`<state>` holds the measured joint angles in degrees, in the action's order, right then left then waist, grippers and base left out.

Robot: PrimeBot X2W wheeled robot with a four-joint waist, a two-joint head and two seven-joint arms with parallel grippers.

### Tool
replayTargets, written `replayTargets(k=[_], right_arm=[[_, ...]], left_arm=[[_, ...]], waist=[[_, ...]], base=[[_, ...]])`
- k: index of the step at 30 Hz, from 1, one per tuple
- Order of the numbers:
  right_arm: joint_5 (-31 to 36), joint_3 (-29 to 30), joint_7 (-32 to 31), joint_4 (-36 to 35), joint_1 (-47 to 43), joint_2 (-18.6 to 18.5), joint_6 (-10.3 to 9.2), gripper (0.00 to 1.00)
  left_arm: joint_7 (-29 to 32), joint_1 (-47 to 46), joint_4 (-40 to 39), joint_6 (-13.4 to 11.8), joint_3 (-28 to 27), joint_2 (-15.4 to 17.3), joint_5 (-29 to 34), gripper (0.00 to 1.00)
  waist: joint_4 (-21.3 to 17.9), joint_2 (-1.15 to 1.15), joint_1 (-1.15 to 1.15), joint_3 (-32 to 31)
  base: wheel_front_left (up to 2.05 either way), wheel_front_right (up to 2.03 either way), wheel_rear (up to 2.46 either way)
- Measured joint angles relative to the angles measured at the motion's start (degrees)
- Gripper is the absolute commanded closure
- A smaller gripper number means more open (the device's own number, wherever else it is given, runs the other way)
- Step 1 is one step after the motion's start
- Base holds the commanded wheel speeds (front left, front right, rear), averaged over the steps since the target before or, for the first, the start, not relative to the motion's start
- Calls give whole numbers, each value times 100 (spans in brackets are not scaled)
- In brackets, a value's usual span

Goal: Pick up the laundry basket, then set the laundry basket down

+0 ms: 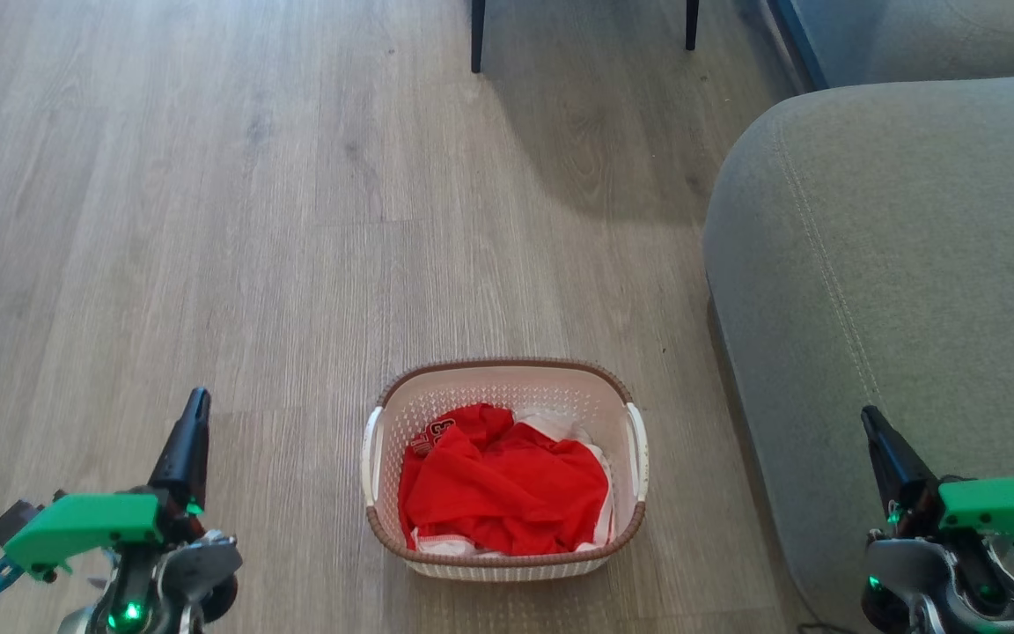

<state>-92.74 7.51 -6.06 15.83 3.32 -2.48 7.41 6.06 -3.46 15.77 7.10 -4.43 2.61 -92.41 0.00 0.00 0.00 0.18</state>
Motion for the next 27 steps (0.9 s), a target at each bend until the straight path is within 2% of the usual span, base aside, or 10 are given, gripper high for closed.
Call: replayTargets(k=[27], right_arm=[[0, 0, 0, 0, 0, 0, 0, 100]], left_arm=[[0, 0, 0, 0, 0, 0, 0, 100]], waist=[[0, 0, 0, 0]], base=[[0, 0, 0]])
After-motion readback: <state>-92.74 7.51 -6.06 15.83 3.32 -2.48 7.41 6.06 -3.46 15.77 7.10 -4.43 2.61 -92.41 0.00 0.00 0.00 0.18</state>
